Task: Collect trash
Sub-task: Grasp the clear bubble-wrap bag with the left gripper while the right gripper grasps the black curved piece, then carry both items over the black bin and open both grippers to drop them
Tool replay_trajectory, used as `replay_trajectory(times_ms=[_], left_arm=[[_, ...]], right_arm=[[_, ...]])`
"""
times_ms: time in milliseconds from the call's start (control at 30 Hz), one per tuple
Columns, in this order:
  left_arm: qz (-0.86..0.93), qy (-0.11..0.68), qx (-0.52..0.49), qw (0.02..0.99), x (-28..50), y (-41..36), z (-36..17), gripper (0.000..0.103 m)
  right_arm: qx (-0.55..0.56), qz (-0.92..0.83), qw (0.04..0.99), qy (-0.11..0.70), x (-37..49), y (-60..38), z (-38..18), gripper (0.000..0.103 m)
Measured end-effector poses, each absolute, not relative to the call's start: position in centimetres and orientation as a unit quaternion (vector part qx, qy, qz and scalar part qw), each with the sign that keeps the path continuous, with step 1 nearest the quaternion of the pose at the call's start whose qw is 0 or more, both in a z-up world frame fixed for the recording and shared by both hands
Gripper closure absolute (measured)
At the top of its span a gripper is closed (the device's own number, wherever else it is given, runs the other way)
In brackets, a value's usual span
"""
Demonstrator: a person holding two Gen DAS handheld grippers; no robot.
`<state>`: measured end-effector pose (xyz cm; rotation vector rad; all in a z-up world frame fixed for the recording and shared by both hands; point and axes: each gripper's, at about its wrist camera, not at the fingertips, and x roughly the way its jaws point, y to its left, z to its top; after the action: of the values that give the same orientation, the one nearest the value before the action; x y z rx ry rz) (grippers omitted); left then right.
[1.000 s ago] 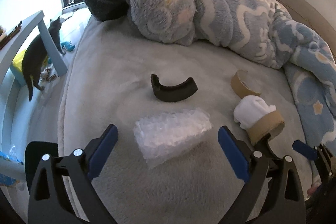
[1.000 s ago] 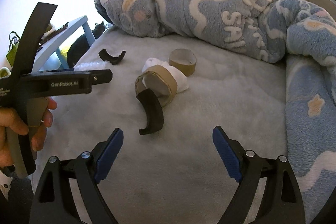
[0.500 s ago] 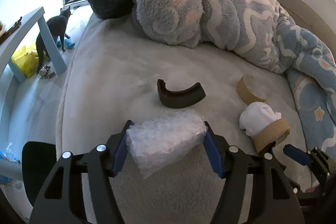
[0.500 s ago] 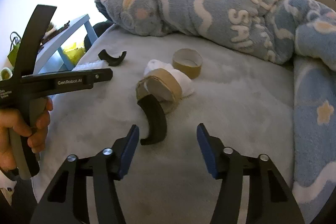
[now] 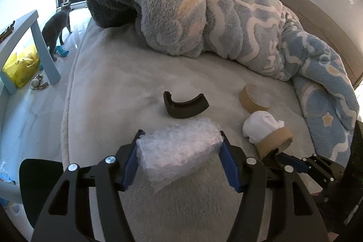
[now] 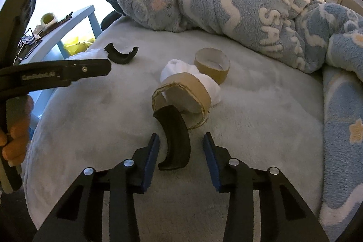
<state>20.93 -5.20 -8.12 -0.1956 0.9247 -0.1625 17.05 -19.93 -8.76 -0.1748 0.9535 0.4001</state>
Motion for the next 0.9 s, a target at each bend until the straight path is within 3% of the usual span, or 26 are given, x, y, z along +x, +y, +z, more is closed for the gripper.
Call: replay_trajectory(times_ms=[100,167,900], left_arm=[[-0.083,0.442,-0.099,0.888,20.7,-5.0,-7.8,0.037],[-0.087,0.438,-0.102,0.889,20.5,-4.8,-7.6,0.037],[-0.094,0.415,-0.102,0.899,16.3,-2.2,-5.5,0.037]], right_arm=[[-0.084,0.186,0.866,0.456,17.2,-19.7,-8.6,0.07],[-0.082,0.185,0.865,0.459,17.2,-19.6,-8.6,0.08],[-0.04,0.185,0.884,0.428,14.2,-18.9,-5.3,0.081]])
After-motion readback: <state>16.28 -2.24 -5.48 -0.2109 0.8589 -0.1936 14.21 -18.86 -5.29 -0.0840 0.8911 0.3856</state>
